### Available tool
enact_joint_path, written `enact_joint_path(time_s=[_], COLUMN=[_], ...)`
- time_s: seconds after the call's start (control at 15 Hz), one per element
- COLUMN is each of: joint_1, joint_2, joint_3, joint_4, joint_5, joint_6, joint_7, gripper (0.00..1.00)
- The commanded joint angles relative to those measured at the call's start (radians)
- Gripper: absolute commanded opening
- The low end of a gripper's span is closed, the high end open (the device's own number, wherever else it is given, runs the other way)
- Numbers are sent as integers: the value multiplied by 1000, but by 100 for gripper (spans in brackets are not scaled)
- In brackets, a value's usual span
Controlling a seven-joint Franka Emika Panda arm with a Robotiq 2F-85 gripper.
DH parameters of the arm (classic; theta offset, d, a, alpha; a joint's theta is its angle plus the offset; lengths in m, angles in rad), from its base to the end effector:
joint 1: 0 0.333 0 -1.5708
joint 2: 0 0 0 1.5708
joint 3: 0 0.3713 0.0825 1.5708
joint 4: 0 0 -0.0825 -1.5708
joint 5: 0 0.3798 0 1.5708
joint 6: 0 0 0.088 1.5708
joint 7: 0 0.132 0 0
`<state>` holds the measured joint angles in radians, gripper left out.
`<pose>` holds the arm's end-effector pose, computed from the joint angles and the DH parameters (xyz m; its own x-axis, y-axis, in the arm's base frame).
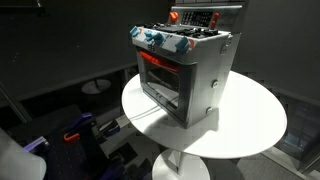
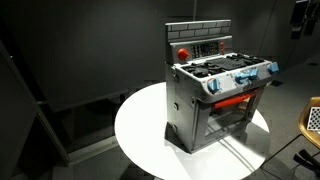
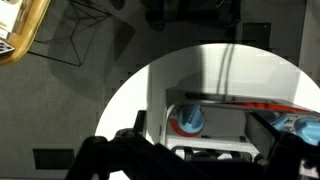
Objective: Press the top switch on the stove
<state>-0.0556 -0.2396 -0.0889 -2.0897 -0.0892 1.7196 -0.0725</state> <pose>0.4436 -0.0785 0.5453 0.9894 -0.0523 -0.1356 -0.0452 -0.9975 0.0549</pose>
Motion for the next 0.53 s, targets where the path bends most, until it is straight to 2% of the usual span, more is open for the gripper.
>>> enact_joint_path(time_s=[0.0,0.47], joint_1=[-8,-5], joint_2=[-71,-57], joint_3=[-5,-2], joint_4=[-65,-54], joint_5=[-12,1], joint_6=[16,-2], joint_7=[-46,-22], gripper=[100,100])
